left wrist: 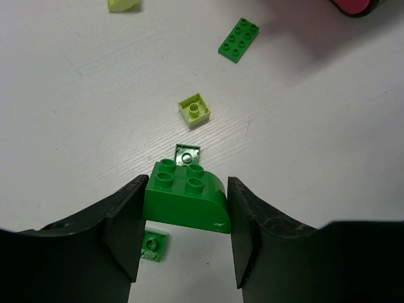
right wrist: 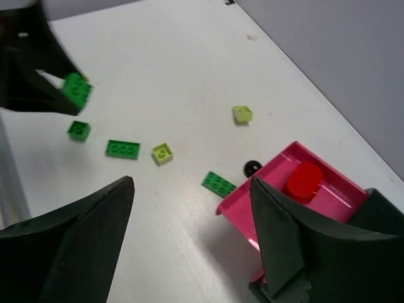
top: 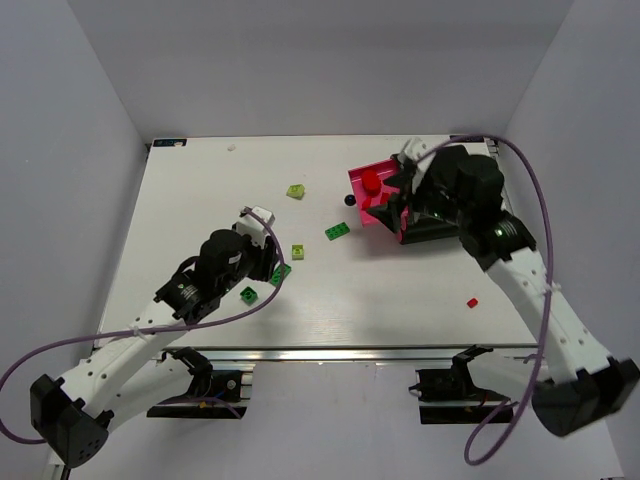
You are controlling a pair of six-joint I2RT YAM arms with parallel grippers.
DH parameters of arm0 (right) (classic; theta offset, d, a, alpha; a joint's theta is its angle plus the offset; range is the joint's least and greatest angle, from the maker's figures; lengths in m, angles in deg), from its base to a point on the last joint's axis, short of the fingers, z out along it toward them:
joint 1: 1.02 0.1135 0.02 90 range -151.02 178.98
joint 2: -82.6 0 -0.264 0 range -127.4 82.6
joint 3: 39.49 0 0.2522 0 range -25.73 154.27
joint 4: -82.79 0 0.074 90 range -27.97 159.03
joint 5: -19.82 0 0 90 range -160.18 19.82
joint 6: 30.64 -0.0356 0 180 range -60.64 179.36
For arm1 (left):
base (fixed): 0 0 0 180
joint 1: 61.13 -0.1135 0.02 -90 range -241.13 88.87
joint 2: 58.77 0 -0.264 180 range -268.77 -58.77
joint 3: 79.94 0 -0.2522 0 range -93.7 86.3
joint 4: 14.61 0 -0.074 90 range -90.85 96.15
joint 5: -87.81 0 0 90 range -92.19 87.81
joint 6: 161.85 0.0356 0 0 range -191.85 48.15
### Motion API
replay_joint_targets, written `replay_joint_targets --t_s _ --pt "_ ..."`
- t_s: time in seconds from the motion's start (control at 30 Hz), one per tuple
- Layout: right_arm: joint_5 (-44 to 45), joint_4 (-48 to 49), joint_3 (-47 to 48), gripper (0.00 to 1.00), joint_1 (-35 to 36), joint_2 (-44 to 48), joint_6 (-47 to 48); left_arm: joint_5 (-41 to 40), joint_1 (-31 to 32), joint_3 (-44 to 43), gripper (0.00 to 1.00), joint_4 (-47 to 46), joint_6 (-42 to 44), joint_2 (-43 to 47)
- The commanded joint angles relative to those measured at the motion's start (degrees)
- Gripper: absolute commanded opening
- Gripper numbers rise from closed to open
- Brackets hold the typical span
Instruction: Sort the legos into containers by color
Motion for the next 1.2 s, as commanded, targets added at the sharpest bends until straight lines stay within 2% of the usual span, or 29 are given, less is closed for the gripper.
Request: replay_joint_targets --t_s 0.0,0.1,0.13,0.2,0.23,0.3,0.5,0.7,0.83,0.93,1.03,1.17 --pt "-9.4 9.7 -9.3 0.8 -0.6 6.5 -1.7 0.6 -0.2 -0.2 0.15 -0.3 -1.5 -2.4" --pt "-10.0 11.0 -13.4 0.67 -1.4 10.6 -3.4 0.3 -0.2 -0.7 0.15 -0.3 -2.5 -4.9" --pt "-10.2 11.4 -14.0 0.52 -2.2 11.2 -3.9 0.1 -0.2 -0.9 0.15 -0.1 -2.7 -5.5" --pt "-10.3 12.8 -16.8 0.31 -2.8 12.4 -4.8 -0.7 -0.2 -1.1 0.15 0.2 -2.8 -7.6" --pt "-10.7 13.3 -17.6 0.15 -3.1 12.6 -5.0 -1.1 -0.2 -1.3 0.15 0.3 -2.6 -8.3" --pt "-10.9 13.1 -19.0 0.01 -2.4 12.7 -4.3 -1.8 -0.2 -1.4 0.14 0.4 -2.4 -9.5" --pt "-13.0 11.0 -19.8 0.01 -4.3 12.9 -0.9 -2.3 -0.2 -1.1 0.15 0.1 -2.2 -8.4" --pt "-14.9 8.1 -18.6 0.0 -8.2 7.7 1.5 -3.3 -0.2 -2.7 0.15 2.9 -3.1 -7.8" --pt "-21.3 1.3 -13.7 0.0 -12.3 0.6 8.1 -6.0 -0.2 -4.1 0.16 5.2 -4.0 -8.3" --pt "-26.7 -3.5 -11.8 0.0 -14.1 -1.4 12.2 -7.2 -0.2 -4.5 0.17 6.0 -4.8 -8.0" --pt "-26.1 -7.6 -11.3 0.02 -16.3 -1.0 19.5 -6.6 -0.2 -4.5 0.17 6.0 -5.1 -7.6" --pt "-26.1 -7.7 -12.7 0.04 -21.9 0.4 20.7 -6.6 -0.2 -4.3 0.17 5.7 -5.4 -7.6"
